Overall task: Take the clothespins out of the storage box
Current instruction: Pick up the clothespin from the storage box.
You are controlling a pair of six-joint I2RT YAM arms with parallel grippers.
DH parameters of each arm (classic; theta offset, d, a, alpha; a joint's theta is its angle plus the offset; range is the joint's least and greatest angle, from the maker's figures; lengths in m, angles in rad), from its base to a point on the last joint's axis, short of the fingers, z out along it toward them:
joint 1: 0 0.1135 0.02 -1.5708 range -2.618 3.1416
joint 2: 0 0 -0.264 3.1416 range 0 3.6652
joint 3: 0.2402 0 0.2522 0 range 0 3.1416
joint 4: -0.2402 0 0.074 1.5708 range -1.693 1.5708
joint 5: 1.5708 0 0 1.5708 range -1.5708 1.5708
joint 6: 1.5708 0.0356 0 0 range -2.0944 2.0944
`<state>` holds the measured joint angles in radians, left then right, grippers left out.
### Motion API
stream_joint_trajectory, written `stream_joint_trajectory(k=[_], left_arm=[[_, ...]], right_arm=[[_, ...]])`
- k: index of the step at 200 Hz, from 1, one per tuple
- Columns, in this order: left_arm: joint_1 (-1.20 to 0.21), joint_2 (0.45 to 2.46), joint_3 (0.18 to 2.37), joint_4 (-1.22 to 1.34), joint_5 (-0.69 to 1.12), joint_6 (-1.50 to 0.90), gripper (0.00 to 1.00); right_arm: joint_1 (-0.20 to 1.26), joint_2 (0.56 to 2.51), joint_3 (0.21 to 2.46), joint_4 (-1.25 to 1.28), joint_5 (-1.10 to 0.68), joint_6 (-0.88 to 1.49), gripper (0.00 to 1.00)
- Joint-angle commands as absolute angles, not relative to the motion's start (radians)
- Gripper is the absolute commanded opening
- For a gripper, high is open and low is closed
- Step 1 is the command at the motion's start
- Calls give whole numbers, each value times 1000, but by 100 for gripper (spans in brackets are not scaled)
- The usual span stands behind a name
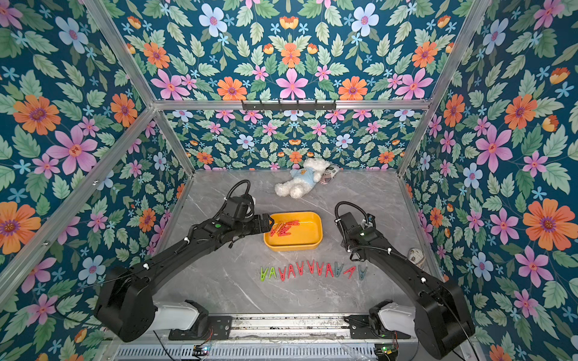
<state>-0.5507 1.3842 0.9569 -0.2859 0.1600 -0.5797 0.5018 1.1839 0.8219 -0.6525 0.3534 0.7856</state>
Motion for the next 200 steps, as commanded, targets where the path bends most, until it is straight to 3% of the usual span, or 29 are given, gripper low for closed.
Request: stream_joint_trajectory(k=[1, 40, 77, 97, 127, 200], left_arm=[[-551, 1406, 978, -285, 178, -559, 89], [-552, 1472, 1017, -314, 199, -522, 79], [-562, 1556, 1084, -330, 204, -500, 63], [-573, 1603, 1124, -332, 177, -499, 57], [-594, 1685, 1195, -355, 129, -506, 49], [-616, 1854, 1275, -372, 74, -464, 46]], right_arm=[[502, 1141, 822, -517, 257, 743, 66], [505, 1092, 819, -367, 156, 711, 74], [506, 1111, 827, -258, 70, 679, 80], [505, 1131, 829, -210, 15, 646, 99], [504, 1151, 829, -174, -60, 571, 99], [504, 1205, 841, -78, -233, 433, 99]])
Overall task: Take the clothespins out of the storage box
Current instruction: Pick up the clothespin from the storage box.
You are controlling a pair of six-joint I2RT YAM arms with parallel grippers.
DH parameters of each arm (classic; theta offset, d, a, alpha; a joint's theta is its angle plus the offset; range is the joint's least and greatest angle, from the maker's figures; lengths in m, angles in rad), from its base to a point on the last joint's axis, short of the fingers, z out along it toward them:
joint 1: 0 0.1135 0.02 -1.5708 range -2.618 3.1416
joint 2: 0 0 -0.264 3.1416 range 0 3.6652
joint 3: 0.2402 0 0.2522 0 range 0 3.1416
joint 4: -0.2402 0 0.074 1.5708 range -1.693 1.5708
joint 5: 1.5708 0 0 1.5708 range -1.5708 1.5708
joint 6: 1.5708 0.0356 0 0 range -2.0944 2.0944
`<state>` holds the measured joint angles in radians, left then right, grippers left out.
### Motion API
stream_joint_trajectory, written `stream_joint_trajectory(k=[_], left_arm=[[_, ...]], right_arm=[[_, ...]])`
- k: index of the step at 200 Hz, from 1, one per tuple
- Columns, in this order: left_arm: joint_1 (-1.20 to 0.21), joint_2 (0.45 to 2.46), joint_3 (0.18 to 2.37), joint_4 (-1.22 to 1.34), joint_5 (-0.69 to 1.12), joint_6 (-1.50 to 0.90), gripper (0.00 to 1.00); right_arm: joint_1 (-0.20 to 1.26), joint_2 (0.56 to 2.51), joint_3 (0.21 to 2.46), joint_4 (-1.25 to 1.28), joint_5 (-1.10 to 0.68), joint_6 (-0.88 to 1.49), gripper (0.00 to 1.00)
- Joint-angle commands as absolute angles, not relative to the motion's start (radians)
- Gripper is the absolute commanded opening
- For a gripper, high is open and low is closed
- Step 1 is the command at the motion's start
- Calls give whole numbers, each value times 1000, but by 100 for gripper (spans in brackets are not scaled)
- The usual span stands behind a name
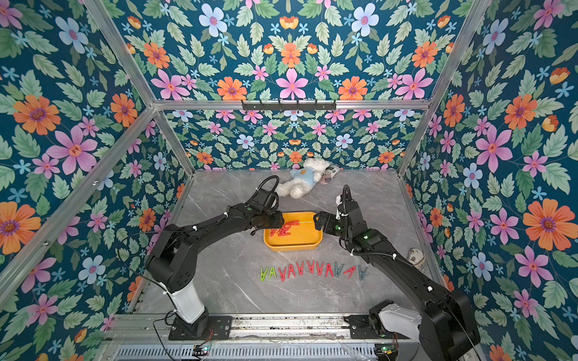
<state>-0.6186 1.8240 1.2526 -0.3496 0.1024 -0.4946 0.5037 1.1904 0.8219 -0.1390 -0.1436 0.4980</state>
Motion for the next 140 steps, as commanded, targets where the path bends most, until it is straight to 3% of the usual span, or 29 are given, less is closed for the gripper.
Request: stream_joint_trajectory(k=[1, 140], left_arm=[[-616, 1856, 1275, -372, 74, -463, 46], [-624, 1944, 1320, -339, 128, -405, 37]], right_arm=[[503, 1206, 842, -77, -234, 432, 99], [505, 1272, 838, -40, -267, 421, 99]])
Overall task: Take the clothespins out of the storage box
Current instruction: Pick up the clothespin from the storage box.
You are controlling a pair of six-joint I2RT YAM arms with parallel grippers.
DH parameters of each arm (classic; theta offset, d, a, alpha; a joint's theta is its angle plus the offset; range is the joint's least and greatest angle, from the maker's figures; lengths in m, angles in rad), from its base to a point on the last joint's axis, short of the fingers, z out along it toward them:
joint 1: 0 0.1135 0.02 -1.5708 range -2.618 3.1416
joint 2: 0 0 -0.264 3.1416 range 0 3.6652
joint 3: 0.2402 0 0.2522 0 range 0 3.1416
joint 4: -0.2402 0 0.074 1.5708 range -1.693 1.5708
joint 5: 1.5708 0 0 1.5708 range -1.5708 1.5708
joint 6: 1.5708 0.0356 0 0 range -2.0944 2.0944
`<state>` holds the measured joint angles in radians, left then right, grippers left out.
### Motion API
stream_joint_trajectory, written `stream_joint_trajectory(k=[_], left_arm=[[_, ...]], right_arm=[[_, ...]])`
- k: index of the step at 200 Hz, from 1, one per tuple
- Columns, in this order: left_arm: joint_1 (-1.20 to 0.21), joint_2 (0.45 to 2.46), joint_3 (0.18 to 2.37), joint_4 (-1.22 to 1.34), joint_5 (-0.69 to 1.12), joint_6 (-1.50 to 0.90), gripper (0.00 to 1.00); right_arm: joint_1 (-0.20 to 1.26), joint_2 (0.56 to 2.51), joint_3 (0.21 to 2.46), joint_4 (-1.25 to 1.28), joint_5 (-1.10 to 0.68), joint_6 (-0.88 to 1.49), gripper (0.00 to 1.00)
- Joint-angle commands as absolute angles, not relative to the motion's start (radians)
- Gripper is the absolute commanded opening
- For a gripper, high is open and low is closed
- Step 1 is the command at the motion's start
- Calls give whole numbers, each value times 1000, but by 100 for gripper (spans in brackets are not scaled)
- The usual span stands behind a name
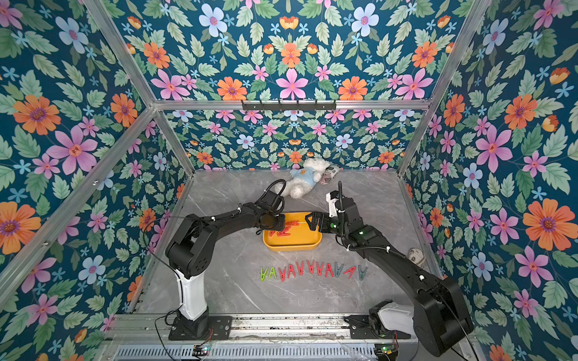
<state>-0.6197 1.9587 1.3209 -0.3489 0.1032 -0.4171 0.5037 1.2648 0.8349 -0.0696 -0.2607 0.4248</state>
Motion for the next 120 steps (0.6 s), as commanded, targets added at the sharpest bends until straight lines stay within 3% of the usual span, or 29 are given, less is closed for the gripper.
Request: stream_joint_trajectory(k=[1, 11, 120], left_arm=[[-625, 1944, 1319, -339, 128, -406, 37], [-629, 1938, 1315, -336, 140, -405, 33], [-641, 1975, 1323, -346, 116, -367, 28]], right_arm=[[505, 1274, 838, -39, -268, 423, 99], [505, 1277, 836, -32, -268, 426, 99], [503, 1301, 836, -32, -268, 434, 99]])
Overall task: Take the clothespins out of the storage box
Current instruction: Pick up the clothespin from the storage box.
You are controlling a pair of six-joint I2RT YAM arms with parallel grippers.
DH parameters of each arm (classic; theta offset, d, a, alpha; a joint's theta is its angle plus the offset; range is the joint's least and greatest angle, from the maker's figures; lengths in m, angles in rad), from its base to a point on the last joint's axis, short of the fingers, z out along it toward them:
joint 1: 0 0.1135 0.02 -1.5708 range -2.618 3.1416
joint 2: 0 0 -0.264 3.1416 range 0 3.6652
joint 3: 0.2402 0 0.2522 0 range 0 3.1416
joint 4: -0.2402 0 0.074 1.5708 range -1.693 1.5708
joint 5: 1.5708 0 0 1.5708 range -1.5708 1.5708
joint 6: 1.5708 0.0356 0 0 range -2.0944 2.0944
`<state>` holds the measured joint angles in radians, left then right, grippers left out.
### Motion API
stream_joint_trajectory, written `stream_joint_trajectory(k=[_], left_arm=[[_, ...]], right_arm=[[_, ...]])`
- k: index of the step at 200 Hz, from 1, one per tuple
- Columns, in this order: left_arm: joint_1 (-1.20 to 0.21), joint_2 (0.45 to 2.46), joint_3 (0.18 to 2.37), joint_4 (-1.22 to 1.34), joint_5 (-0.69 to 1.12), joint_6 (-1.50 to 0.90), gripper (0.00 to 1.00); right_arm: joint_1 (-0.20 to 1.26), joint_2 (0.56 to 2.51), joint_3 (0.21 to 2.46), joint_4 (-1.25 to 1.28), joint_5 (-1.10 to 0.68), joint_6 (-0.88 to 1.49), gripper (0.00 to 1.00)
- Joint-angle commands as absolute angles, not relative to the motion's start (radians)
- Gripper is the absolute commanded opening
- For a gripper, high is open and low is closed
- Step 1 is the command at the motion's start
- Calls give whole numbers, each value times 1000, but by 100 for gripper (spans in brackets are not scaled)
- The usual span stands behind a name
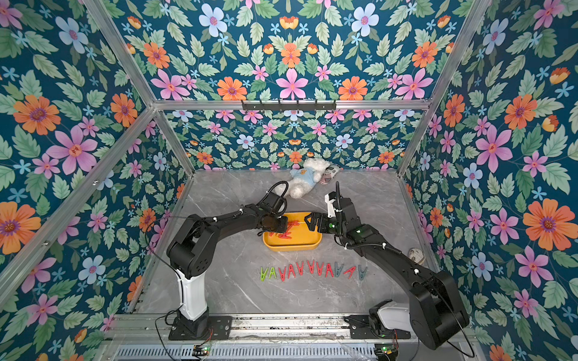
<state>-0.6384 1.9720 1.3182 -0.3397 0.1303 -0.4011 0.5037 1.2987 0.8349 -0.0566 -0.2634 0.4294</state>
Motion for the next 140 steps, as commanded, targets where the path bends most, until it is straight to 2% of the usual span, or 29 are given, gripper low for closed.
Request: stream_joint_trajectory(k=[1, 55, 73, 108, 140], left_arm=[[-641, 1975, 1322, -346, 115, -367, 28], [-647, 1990, 1331, -364, 91, -341, 21], [-649, 1979, 1328, -371, 86, -341, 11], [-652, 1959, 1327, -380, 68, -346, 5], [-656, 1914, 1328, -401, 39, -363, 5]], right_arm=[[504, 1301, 836, -32, -267, 434, 99], [504, 1305, 837, -24, -275, 443, 99], [504, 1308, 836, -23, -278, 445, 99], [504, 1320, 838, -19, -269, 445, 99], [504, 1348, 838, -23, -253, 443, 99]])
